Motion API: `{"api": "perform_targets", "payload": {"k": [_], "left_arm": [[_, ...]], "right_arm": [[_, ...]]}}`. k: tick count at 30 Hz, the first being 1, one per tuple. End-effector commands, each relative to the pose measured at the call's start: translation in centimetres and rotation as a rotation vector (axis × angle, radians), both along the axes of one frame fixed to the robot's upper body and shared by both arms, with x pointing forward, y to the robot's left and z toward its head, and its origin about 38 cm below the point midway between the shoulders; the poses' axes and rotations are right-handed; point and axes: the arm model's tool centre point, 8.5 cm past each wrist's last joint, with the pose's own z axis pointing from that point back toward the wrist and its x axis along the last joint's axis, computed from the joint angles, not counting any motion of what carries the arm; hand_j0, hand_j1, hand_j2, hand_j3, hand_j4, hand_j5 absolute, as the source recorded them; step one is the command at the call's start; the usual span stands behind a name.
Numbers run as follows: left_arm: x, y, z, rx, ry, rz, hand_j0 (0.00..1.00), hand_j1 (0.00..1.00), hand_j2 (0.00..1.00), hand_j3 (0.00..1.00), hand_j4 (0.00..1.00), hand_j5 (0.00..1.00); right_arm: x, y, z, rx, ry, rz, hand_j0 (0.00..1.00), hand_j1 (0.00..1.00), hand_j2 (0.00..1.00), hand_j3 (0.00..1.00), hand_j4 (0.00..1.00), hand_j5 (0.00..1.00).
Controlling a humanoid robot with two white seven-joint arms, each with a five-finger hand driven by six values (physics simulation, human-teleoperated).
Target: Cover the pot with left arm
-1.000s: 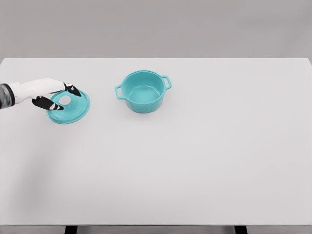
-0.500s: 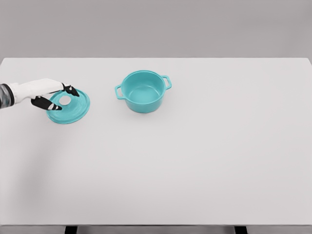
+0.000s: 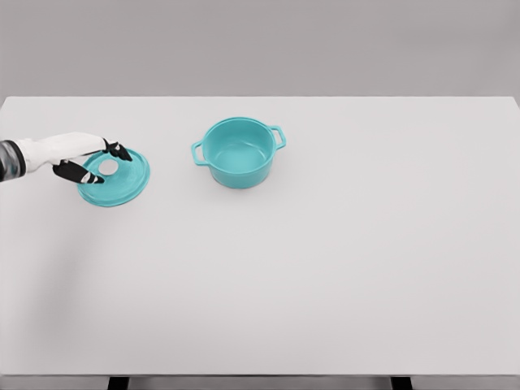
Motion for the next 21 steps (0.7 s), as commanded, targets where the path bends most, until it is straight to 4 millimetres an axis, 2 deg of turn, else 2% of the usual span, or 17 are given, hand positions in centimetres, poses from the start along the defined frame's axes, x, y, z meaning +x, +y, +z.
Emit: {"api": "perform_targets", "payload": {"k": [1,11,21], "left_arm": [[0.01,0.16,-0.04,-0.006,0.002,0.008,0.7,0.7,0.7,0.7,0.7,0.7],[0.14,-0.13,-0.12,-0.005,0.002,0.005,0.7,0.7,0.7,0.7,0.7,0.7],[0.06,0.44,-0.57,-0.004,0.017,0.022,0.7,0.7,0.7,0.7,0.7,0.7]], "right_arm": [[-0.03,0.01,0.0,0.0,0.001,0.0,1.0,1.0,1.0,1.0,1.0,1.0],[0.02,0.0,0.0,0.0,-0.001,0.0,1.0,1.0,1.0,1.0,1.0,1.0],[0.02,0.0,0.0,0.0,-0.001,0.0,1.0,1.0,1.0,1.0,1.0,1.0]]}}
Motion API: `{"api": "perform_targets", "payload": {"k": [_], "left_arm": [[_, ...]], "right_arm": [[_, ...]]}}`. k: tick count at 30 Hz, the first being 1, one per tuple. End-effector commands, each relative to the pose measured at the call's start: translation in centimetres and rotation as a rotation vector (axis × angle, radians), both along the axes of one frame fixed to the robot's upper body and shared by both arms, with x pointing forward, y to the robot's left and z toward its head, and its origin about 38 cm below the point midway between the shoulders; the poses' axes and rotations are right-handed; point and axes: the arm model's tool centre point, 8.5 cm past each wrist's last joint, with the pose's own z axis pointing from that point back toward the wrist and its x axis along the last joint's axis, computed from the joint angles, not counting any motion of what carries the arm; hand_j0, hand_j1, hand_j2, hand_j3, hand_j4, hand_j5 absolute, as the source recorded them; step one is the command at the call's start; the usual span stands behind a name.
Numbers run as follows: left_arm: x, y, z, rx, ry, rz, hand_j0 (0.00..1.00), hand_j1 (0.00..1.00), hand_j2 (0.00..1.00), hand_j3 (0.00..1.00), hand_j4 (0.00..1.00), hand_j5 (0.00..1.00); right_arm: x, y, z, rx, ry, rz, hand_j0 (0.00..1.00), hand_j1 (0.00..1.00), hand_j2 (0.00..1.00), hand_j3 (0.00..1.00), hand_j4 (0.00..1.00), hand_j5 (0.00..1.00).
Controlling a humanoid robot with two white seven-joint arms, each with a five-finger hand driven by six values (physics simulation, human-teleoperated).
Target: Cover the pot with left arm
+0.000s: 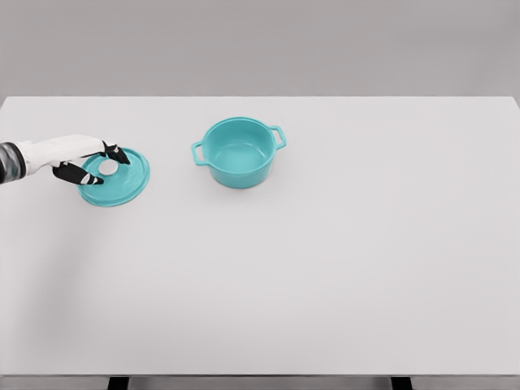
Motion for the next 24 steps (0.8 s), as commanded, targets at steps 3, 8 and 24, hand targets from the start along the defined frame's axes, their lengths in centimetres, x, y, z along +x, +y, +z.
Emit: {"api": "perform_targets", "payload": {"k": [3,8,24], "left_arm": [[0.08,-0.28,-0.11,-0.009,0.001,0.0,0.7,0.7,0.7,0.7,0.7,0.7],[0.1,-0.33,-0.11,-0.01,0.001,0.0,0.67,0.67,0.67,0.67,0.67,0.67],[0.17,-0.12,0.06,-0.017,-0.003,0.007,0.52,0.52,0.52,0.52,0.52,0.52]], "right_arm": [[-0.04,0.02,0.0,0.001,0.001,0.0,1.0,1.0,1.0,1.0,1.0,1.0],[0.06,0.02,0.0,0.001,0.0,0.0,1.0,1.0,1.0,1.0,1.0,1.0],[0.01,0.0,0.0,0.0,0.0,0.0,1.0,1.0,1.0,1.0,1.0,1.0]]}}
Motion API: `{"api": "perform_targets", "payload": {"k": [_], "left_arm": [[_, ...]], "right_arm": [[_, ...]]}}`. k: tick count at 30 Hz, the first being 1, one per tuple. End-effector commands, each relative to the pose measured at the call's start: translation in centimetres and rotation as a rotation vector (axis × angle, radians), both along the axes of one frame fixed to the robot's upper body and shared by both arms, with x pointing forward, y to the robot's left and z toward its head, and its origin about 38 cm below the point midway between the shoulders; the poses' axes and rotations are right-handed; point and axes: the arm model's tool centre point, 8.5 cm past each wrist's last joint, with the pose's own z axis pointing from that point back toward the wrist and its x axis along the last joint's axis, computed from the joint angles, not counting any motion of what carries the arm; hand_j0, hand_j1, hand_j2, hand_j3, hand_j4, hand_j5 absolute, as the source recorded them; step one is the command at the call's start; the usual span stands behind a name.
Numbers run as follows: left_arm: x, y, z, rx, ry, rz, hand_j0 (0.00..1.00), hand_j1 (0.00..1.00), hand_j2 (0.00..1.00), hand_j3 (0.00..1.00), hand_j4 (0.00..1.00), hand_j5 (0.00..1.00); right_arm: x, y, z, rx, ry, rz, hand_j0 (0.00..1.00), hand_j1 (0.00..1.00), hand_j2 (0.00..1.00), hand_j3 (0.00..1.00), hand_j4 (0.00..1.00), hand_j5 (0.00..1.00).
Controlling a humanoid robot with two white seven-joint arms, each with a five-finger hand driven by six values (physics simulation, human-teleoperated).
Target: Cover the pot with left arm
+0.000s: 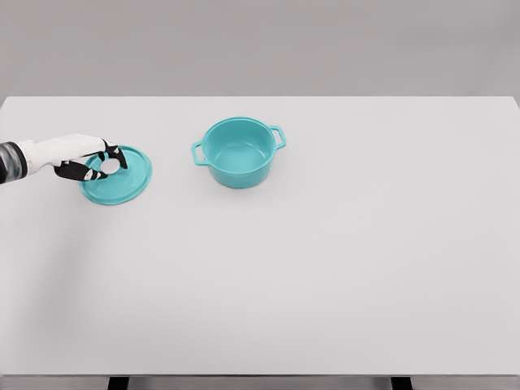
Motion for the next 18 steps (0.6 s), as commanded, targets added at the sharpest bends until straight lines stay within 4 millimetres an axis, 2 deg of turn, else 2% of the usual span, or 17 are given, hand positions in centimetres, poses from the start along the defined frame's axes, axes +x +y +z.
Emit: {"api": "perform_targets", "payload": {"k": [1,18], "left_arm": [[0.0,0.0,0.1,-0.007,-0.002,0.004,0.52,0.52,0.52,0.52,0.52,0.52],[0.6,0.0,2.0,-0.013,-0.042,-0.005,0.53,0.53,0.53,0.53,0.53,0.53]], "right_arm": [[0.0,0.0,0.0,0.0,0.0,0.0,1.0,1.0,1.0,1.0,1.0,1.0],[0.0,0.0,0.0,0.0,0.0,0.0,1.0,1.0,1.0,1.0,1.0,1.0]]}}
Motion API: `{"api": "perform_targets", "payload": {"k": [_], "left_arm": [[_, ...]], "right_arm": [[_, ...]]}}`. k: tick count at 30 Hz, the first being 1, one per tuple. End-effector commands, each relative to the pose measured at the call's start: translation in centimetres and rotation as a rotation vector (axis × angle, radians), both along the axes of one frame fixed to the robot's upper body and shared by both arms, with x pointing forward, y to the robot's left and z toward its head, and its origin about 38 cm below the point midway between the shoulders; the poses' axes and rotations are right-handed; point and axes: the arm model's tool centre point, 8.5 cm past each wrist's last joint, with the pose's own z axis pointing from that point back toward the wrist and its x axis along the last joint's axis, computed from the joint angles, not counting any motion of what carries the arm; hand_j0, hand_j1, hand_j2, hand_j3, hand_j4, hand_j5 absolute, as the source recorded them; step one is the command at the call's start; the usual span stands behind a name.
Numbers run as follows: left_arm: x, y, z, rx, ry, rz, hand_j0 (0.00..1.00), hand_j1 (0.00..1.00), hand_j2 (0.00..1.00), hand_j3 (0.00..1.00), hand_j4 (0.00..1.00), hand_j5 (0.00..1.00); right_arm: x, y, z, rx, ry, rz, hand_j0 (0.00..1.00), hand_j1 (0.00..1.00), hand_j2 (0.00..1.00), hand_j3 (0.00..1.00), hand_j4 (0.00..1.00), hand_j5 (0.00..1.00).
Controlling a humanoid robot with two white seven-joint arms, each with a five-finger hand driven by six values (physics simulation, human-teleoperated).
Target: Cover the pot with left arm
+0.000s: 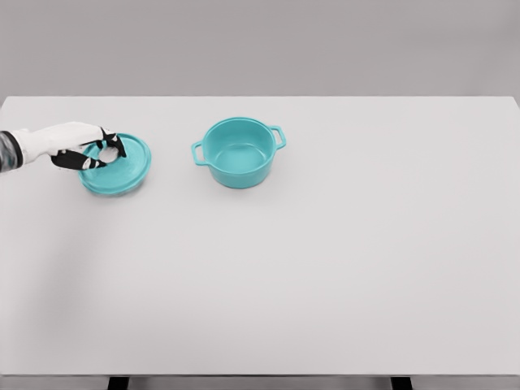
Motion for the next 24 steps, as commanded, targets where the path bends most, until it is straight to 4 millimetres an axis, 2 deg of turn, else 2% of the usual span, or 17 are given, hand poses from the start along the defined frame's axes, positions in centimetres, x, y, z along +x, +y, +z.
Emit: {"api": "perform_targets", "payload": {"k": [1,11,14,24], "left_arm": [[0.0,0.0,0.2,-0.007,-0.005,0.0,0.53,0.53,0.53,0.53,0.53,0.53],[0.1,-1.9,1.9,-0.005,-0.056,-0.06,0.53,0.53,0.53,0.53,0.53,0.53],[0.2,-2.8,3.0,-0.005,-0.087,-0.089,0.53,0.53,0.53,0.53,0.53,0.53],[0.2,-3.4,4.6,0.003,-0.126,-0.119,0.53,0.53,0.53,0.53,0.53,0.53]], "right_arm": [[0.1,0.0,0.0,0.0,-0.002,0.0,1.0,1.0,1.0,1.0,1.0,1.0],[0.0,0.0,0.0,0.0,-0.001,0.0,1.0,1.0,1.0,1.0,1.0,1.0],[0.0,0.0,0.0,0.001,0.001,0.0,1.0,1.0,1.0,1.0,1.0,1.0],[0.0,0.0,0.0,0.001,0.001,0.0,1.0,1.0,1.0,1.0,1.0,1.0]]}}
